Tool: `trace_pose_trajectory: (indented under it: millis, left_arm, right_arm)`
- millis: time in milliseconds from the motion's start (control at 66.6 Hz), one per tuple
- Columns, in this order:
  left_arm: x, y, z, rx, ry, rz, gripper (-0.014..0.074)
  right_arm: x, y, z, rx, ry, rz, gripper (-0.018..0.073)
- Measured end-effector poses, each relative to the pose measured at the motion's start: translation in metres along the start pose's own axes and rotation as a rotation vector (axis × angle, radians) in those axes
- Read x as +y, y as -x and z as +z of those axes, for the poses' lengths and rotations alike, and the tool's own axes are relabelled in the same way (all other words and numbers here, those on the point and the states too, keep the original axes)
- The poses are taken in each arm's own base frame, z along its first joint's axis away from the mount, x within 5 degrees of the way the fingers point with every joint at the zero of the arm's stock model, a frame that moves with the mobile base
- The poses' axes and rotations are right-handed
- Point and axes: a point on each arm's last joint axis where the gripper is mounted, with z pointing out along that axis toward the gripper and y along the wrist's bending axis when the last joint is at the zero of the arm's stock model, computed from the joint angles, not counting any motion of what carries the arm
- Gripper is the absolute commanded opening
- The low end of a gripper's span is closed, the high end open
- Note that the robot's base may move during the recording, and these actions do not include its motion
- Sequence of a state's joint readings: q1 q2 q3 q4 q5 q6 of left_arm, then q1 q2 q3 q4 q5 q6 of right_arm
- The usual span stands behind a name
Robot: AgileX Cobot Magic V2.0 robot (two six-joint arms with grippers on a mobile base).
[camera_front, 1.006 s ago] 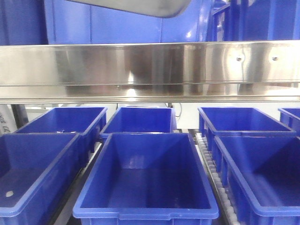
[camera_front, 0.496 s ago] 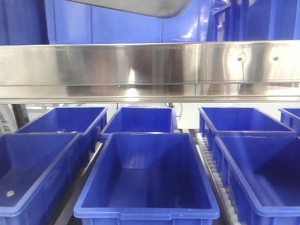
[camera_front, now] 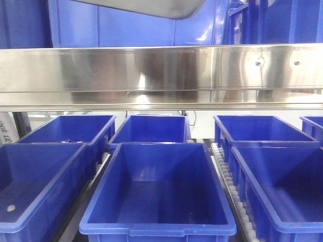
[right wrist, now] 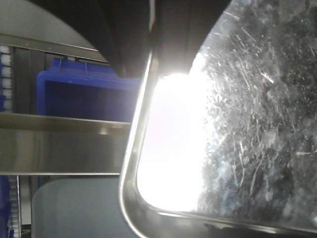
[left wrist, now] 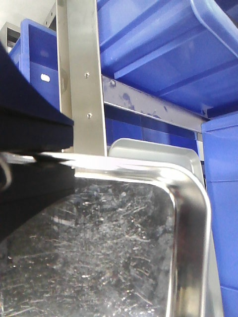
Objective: Stack silver trays without gaps
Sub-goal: 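Hold the tray above the upper shelf with both grippers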
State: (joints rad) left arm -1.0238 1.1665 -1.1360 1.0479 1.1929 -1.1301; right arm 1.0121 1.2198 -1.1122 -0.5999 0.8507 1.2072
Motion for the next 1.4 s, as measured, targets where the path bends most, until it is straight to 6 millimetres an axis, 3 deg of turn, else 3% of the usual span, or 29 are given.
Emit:
trace_pose_trajectory:
  millis: [435,721,886,1036,1397]
  left_arm:
    - [-0.001,0.000,0.000,-0.003,-0.011,-0.001,-0.0016]
    - [-0.010,-0.003,0.003,0.066,-0.137,-0.073,-0.0016]
    - [-0.007,0.004,0.022,0.154,-0.176,-0.106,-0.0016]
    - [-0.006,0.017,0.047,0.209,-0.203,-0.101,-0.0016]
    - [0.000,0.044,0.121,0.268,-0.231,-0.111,-0.0016]
  right_arm:
    - [0.000,0.000,-0.001,0.000,-0.002,0.001,-0.0022]
    - [-0.018,0.011,0.003,-0.008,-0.099,0.040,-0.0010]
    - [-0.019,0.033,0.006,-0.053,-0.111,0.034,-0.0012]
    - [-0.017,0.054,0.022,-0.071,-0.157,0.035,-0.0012]
    - [-0.019,0.099,0.085,0.014,-0.219,0.037,-0.0012]
